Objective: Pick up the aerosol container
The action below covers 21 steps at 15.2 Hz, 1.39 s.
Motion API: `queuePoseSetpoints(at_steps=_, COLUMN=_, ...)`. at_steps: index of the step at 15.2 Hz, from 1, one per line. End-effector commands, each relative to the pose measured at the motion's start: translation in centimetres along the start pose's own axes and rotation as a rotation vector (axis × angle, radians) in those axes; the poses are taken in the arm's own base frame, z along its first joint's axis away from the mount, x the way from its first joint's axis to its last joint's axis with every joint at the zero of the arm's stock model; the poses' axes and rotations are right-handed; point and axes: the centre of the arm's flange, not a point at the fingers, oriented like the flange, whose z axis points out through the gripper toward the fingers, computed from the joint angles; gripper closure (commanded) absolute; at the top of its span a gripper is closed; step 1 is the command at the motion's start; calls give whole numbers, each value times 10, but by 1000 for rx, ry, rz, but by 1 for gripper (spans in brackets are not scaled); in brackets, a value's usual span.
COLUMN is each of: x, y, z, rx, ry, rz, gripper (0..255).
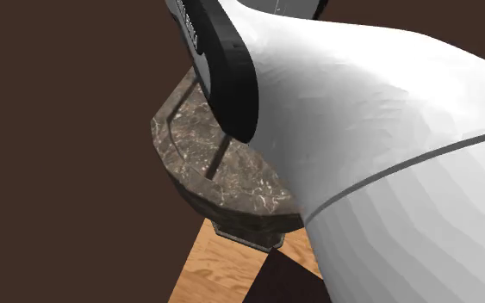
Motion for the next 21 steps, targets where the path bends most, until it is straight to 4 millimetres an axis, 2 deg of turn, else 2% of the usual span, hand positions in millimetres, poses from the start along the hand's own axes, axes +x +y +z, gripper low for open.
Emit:
queuePoseSetpoints(at_steps=1, x=-7, y=26, z=1, rx=-5, ry=16, rz=-74, gripper=0)
queuePoseSetpoints(at_steps=2, x=-10, y=39, z=1, rx=-6, ry=21, rz=-103, gripper=0)
queuePoseSetpoints(at_steps=3, x=-11, y=40, z=1, rx=-6, ry=21, rz=-106, gripper=0)
queuePoseSetpoints(at_steps=10, x=-14, y=34, z=40, rx=-6, ry=21, rz=-106, gripper=0)
queuePoseSetpoints(at_steps=12, x=-14, y=34, z=40, rx=-6, ry=21, rz=-106, gripper=0)
queuePoseSetpoints(at_steps=13, x=-14, y=34, z=40, rx=-6, ry=21, rz=-106, gripper=255)
queuePoseSetpoints(at_steps=21, x=-14, y=34, z=40, rx=-6, ry=21, rz=-106, gripper=255)
